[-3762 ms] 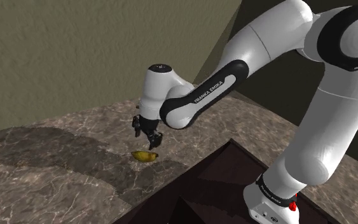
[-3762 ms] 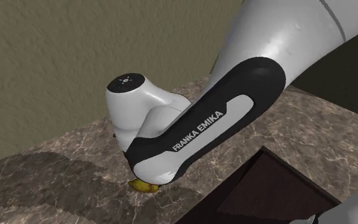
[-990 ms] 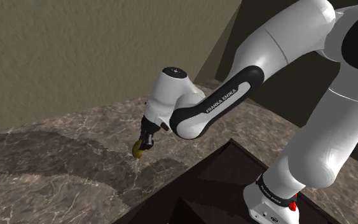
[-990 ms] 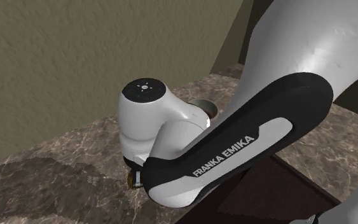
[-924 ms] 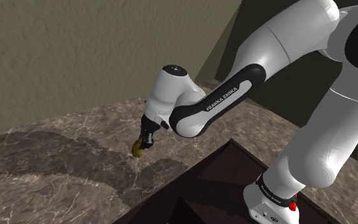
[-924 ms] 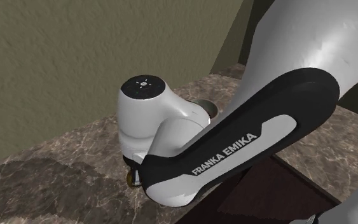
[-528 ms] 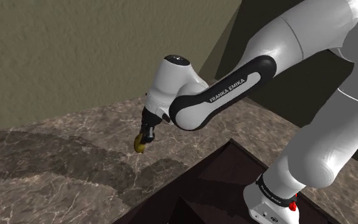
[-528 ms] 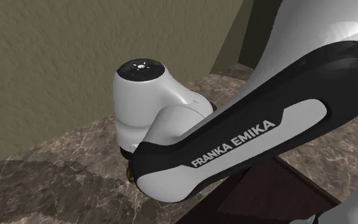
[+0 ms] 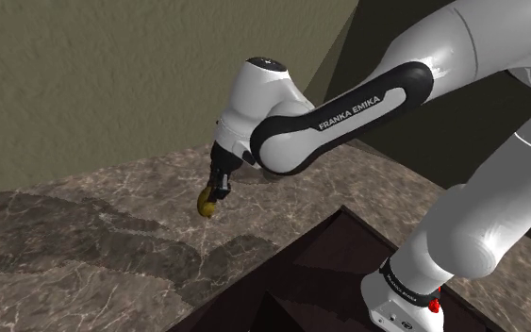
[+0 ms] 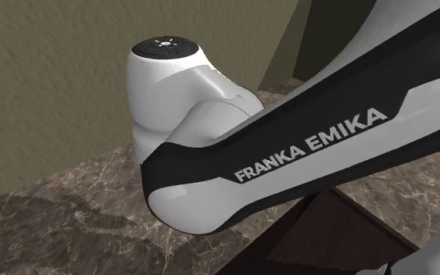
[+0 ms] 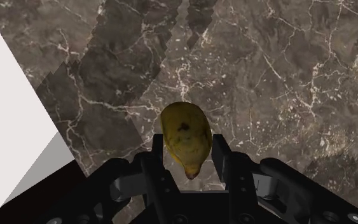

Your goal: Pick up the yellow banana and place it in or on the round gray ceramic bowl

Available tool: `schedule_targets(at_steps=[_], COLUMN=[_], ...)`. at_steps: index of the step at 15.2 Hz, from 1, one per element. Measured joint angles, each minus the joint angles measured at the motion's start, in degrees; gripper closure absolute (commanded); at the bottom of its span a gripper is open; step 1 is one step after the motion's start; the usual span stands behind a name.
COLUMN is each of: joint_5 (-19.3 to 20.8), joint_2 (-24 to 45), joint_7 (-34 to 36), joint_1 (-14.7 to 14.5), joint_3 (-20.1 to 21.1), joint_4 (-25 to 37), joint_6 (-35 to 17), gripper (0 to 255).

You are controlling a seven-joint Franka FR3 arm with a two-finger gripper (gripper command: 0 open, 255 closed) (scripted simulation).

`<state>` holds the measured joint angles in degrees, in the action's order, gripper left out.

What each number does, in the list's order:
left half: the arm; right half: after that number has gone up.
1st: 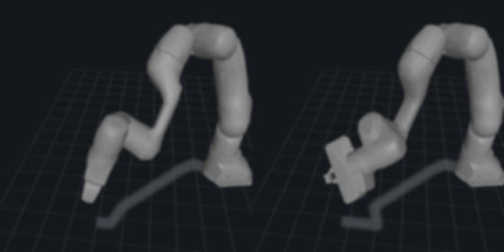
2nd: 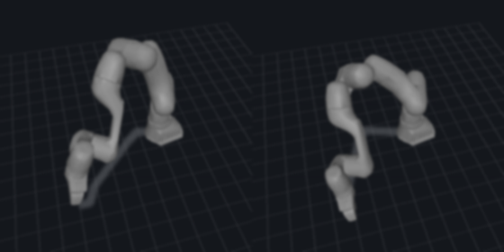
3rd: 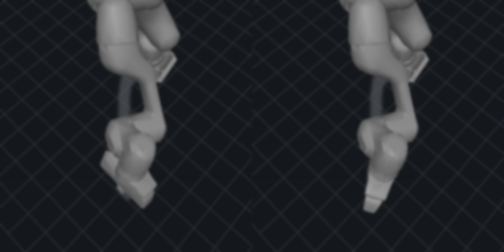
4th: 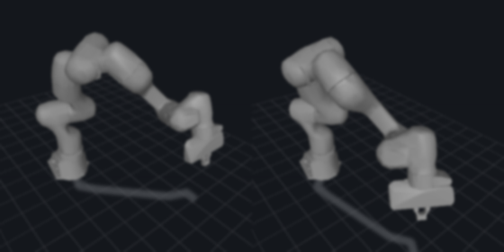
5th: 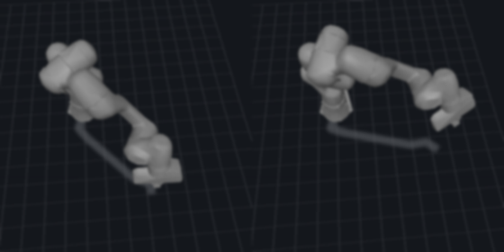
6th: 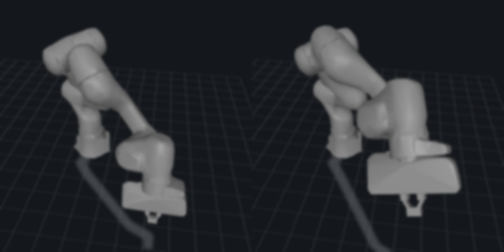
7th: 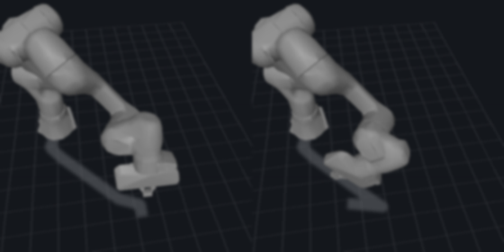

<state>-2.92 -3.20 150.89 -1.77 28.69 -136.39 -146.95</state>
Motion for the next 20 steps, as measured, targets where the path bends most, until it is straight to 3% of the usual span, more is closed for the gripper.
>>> schedule_targets(at_steps=[5, 12, 20], joint_5=[-2.6, -6.9, -8.7], joint_2=[-2.9, -5.4, -4.7], joint_7=[-3.5, -16.9, -30.1], joint_1=[0.4, 3.8, 8.4], joint_3=[-1.4, -8.2, -15.8], joint_4=[0.2, -2.4, -0.6], joint_6=[2.9, 3.5, 6.0], gripper=[255, 255, 255])
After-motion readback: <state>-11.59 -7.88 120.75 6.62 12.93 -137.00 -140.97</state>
